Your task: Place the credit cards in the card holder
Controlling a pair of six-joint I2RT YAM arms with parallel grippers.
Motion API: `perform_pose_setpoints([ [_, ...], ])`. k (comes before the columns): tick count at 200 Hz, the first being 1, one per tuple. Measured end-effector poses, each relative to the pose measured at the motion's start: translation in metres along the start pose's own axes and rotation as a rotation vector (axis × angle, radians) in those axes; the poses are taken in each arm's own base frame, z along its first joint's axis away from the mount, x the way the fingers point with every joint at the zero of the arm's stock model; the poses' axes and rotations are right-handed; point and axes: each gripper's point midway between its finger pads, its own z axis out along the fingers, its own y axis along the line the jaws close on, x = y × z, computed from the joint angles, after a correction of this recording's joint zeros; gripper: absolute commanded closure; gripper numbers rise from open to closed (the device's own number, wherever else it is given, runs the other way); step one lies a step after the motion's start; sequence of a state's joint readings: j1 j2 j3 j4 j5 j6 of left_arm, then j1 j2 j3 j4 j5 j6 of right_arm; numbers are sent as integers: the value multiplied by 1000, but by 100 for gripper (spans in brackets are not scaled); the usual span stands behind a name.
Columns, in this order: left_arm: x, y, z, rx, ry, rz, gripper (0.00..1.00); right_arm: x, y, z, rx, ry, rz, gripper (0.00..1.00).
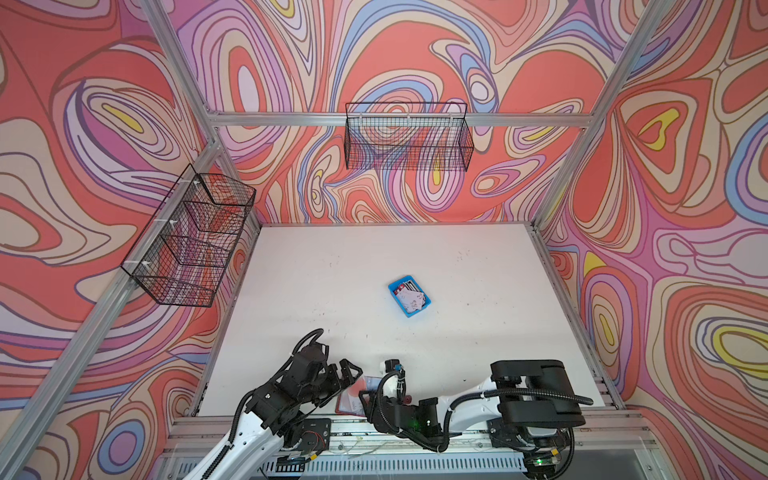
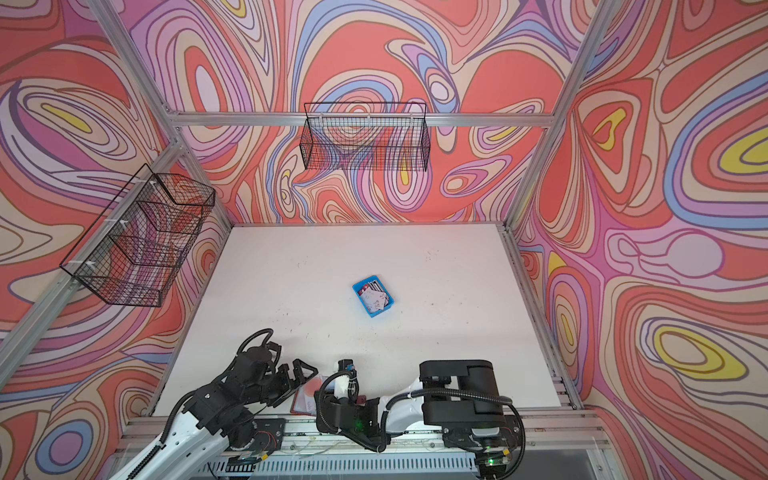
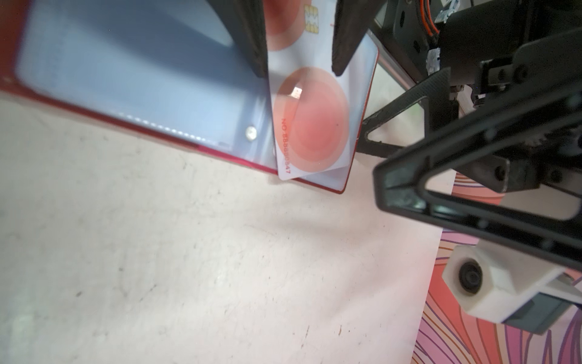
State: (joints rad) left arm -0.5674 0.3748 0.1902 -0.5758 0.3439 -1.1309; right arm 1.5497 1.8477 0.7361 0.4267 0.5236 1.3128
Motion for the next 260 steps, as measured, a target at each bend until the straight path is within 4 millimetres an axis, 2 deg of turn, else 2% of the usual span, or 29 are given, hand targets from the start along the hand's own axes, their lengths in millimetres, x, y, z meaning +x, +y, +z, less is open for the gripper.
perform_pose_setpoints([
  [66,-5,6,-9,-44,-43,13,0,-7,-10,-4,7,-20,58,65],
  [93,-8,7,-10,-72,-48,26,1,-26,-21,-3,2,-47,107,65],
  [120,-6,13,-6,-114,-28,28,1,-50,-32,6,16,-77,132,66],
  [145,-8,13,-5,-127,-26,35,1,-72,-45,16,48,-95,115,67],
  [163,-10,14,-6,-138,-36,42,1,-81,-47,15,95,-94,48,66],
  [180,-12,14,-7,-146,-48,48,1,-90,-30,4,99,-86,-12,66],
  [199,-15,13,-9,-146,-65,58,1,-102,4,-18,47,-90,-52,66],
  [211,-17,12,-11,-151,-76,63,1,-102,28,-32,10,-77,-89,66],
  [226,-20,10,-15,-154,-94,70,1,-85,60,-44,-47,-32,-148,67],
  [238,-23,8,-18,-156,-107,77,1,-61,76,-50,-79,25,-197,68],
  [249,-25,7,-20,-164,-117,81,1,-38,79,-52,-92,79,-234,70],
  [260,-27,7,-23,-174,-129,86,0,-18,69,-51,-83,133,-263,72],
])
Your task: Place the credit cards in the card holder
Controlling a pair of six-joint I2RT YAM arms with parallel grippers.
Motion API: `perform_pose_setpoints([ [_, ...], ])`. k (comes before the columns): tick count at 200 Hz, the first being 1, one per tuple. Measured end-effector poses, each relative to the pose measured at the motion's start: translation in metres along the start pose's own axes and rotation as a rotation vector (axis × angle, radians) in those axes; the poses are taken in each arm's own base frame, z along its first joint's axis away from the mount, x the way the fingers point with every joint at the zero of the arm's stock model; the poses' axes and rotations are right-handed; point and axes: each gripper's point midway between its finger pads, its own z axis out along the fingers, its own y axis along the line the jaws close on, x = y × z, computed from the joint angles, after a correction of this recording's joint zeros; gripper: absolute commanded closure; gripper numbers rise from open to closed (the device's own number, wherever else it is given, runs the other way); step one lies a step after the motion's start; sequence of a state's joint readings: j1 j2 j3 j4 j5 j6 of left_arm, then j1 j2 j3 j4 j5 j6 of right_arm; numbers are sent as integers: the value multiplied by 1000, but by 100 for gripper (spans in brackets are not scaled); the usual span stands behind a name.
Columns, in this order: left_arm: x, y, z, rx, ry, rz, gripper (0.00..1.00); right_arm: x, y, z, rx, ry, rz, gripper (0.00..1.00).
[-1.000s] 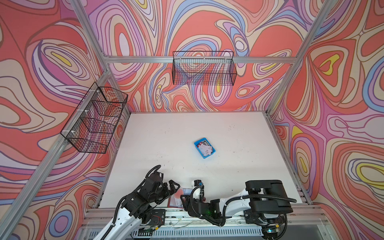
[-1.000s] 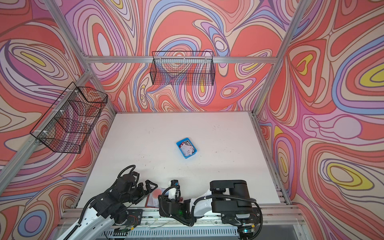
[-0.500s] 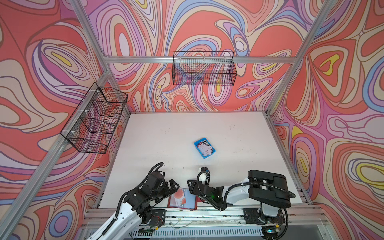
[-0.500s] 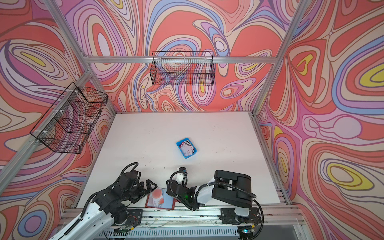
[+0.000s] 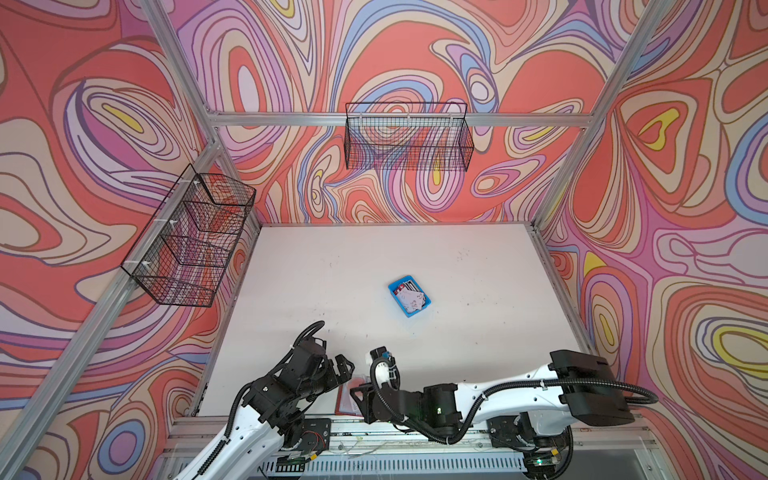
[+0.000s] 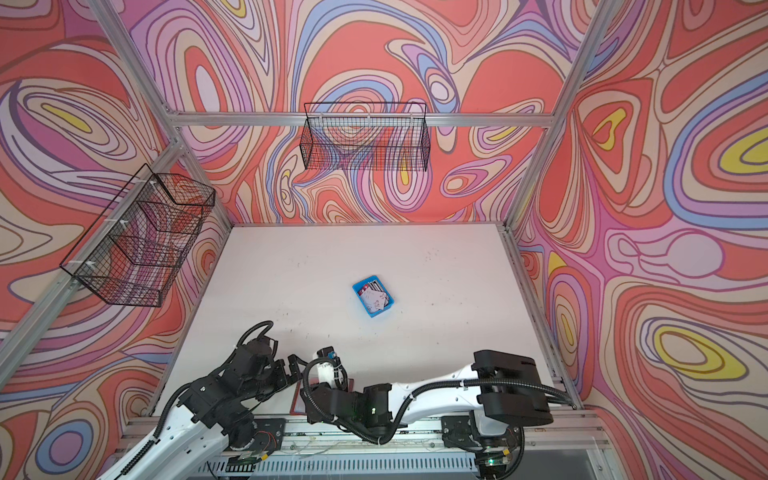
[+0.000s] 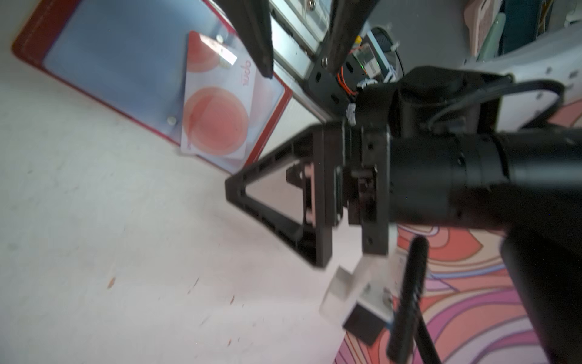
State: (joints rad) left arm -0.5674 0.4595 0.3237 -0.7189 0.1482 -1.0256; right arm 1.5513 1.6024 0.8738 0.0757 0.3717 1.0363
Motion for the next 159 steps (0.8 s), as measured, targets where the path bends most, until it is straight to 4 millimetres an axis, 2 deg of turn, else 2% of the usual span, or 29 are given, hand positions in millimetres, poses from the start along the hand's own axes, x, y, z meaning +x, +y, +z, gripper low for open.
perform_pose_setpoints([
  [25,-8,0,-8,-21,-37,3,0,36,-40,8,73,95,-39,73],
  [40,-12,-1,-13,-25,-61,3,0,51,-55,11,103,137,-57,74],
  [70,-17,-2,-19,-27,-89,4,0,67,-48,11,74,182,-70,75],
  [130,-18,1,-24,-45,-96,3,0,81,-37,7,32,225,-80,76],
  [159,-18,1,-25,-43,-101,3,0,91,-44,10,57,247,-87,76],
])
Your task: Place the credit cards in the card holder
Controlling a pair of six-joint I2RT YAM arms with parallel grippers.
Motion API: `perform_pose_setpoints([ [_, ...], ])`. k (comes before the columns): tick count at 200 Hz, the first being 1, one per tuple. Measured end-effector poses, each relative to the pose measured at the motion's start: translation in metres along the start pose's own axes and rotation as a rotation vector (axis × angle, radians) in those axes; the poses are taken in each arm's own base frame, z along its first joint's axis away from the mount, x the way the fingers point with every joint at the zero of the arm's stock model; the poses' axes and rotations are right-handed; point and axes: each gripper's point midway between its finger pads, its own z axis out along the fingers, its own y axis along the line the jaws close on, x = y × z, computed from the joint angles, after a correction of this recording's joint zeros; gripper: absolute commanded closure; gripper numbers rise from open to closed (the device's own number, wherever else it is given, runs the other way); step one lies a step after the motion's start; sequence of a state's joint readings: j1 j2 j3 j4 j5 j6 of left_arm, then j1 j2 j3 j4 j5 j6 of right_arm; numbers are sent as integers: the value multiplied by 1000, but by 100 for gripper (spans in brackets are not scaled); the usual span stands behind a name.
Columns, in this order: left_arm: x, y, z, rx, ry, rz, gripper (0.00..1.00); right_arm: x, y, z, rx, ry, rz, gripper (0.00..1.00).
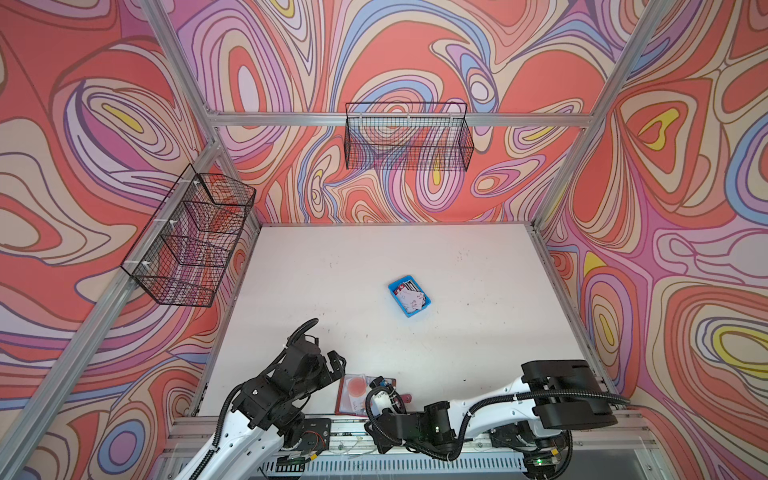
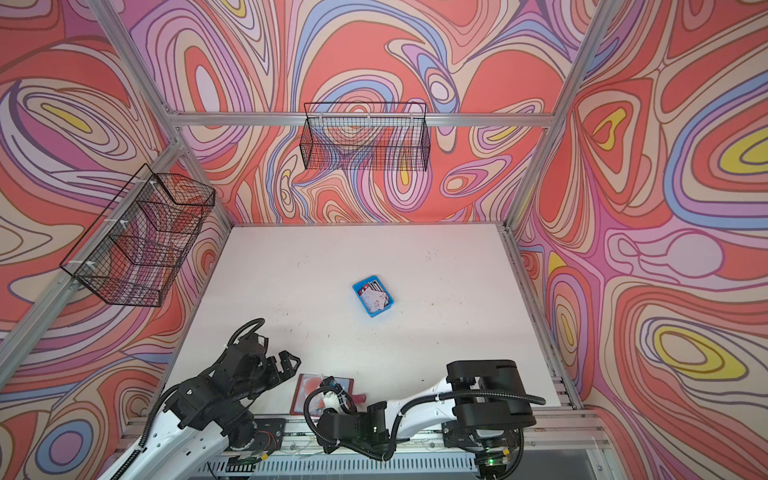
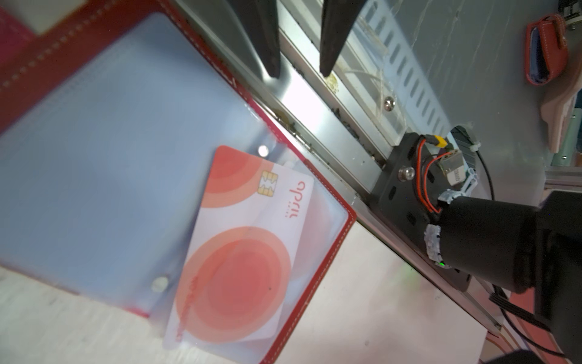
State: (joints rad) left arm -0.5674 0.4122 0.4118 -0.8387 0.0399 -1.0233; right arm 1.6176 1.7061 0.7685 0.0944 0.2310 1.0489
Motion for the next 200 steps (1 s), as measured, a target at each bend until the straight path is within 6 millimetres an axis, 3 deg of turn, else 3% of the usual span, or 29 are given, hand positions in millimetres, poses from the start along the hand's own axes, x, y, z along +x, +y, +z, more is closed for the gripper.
perform_pose_setpoints([
  [40,1,-1,-1,7,4,0,0,-10,-13,6,76,-22,11,76],
  [114,4,-4,-1,30,24,0,0,-69,-59,14,164,-114,101,77],
  [166,5,-3,5,8,37,-18,0,-84,-61,22,146,-145,104,77],
  [200,11,17,3,-76,41,-172,0,-91,-60,10,160,-157,78,70],
])
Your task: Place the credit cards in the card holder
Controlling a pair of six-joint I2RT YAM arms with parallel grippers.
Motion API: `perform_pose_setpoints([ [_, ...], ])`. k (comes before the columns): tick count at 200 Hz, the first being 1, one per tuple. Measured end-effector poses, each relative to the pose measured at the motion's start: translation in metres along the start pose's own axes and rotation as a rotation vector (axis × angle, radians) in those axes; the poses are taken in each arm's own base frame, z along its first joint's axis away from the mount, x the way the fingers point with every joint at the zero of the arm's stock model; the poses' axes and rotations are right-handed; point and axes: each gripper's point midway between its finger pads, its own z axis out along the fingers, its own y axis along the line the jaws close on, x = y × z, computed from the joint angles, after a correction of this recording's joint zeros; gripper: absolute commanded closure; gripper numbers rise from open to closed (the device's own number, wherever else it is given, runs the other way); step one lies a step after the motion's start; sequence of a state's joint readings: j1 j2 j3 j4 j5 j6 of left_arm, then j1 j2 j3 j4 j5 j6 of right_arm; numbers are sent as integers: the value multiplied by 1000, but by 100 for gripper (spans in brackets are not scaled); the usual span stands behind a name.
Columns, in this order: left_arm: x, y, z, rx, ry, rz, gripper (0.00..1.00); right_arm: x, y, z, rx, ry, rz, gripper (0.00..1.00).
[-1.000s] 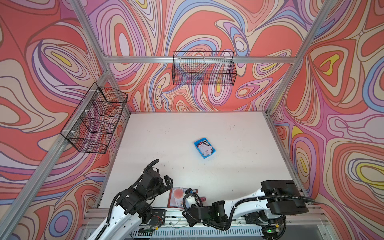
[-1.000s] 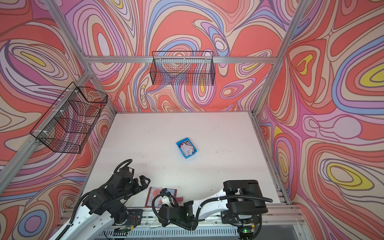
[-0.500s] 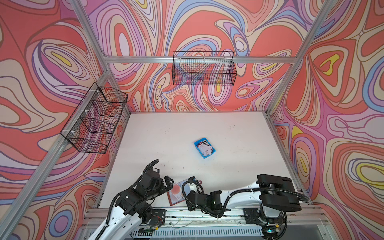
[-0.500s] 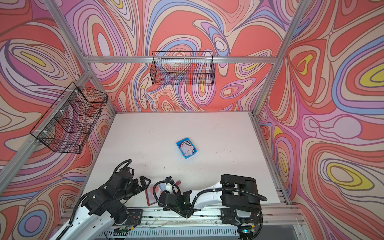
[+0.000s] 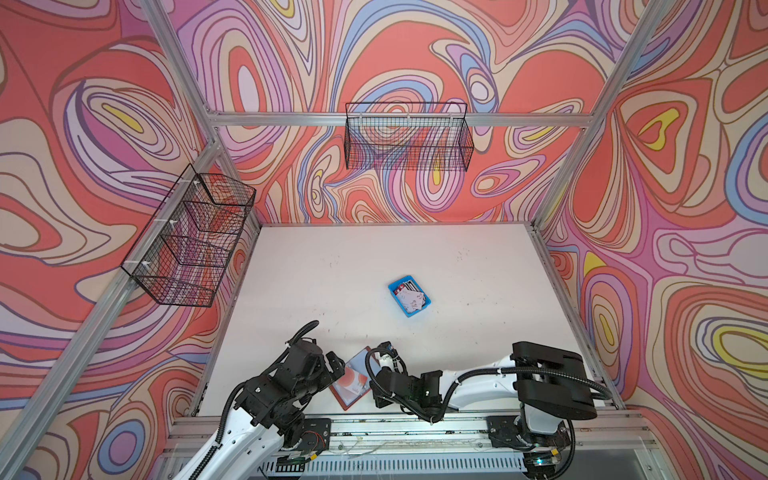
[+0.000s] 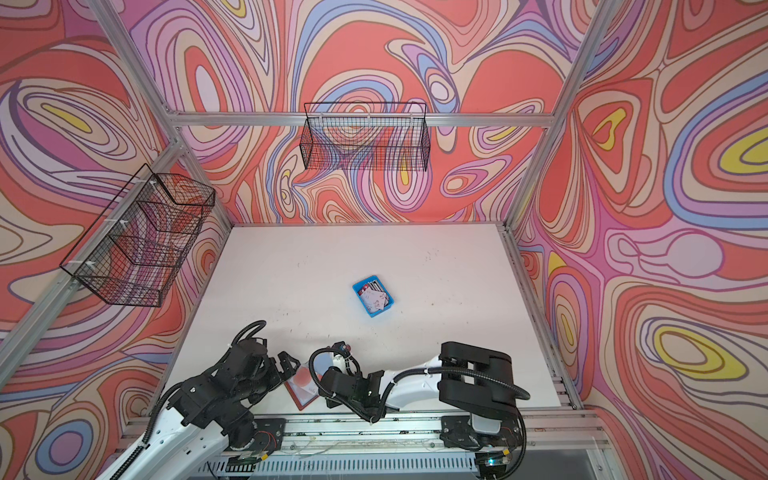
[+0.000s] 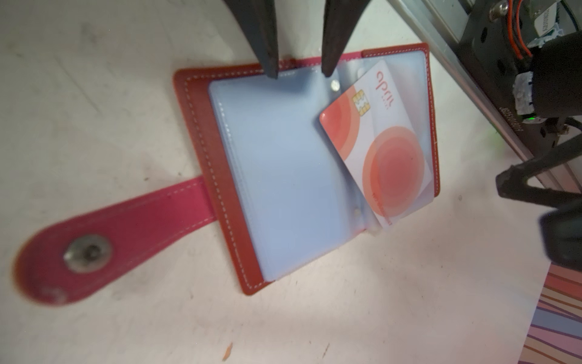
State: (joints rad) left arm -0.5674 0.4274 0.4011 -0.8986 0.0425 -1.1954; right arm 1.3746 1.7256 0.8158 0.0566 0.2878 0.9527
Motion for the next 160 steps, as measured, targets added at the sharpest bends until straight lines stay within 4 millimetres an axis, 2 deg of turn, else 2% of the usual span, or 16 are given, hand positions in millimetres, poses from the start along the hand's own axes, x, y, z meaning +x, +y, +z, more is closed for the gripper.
perform_pose_setpoints([
  [9,2,7,-2,-16,2,-55,0,-6,2,-6,-5,-16,-4,69],
  [33,1,1,-7,55,-15,-161,0,-26,15,-13,-40,-55,-8,69],
  [67,14,6,3,106,37,-243,0,-45,20,-1,-73,-70,5,68],
  [106,22,13,11,62,81,-278,0,-33,23,28,-80,-12,-17,68],
  [130,28,12,17,17,126,-276,0,-29,21,32,-82,8,-17,67],
  [160,34,-1,25,31,185,-264,0,-28,23,32,-97,19,-13,69],
])
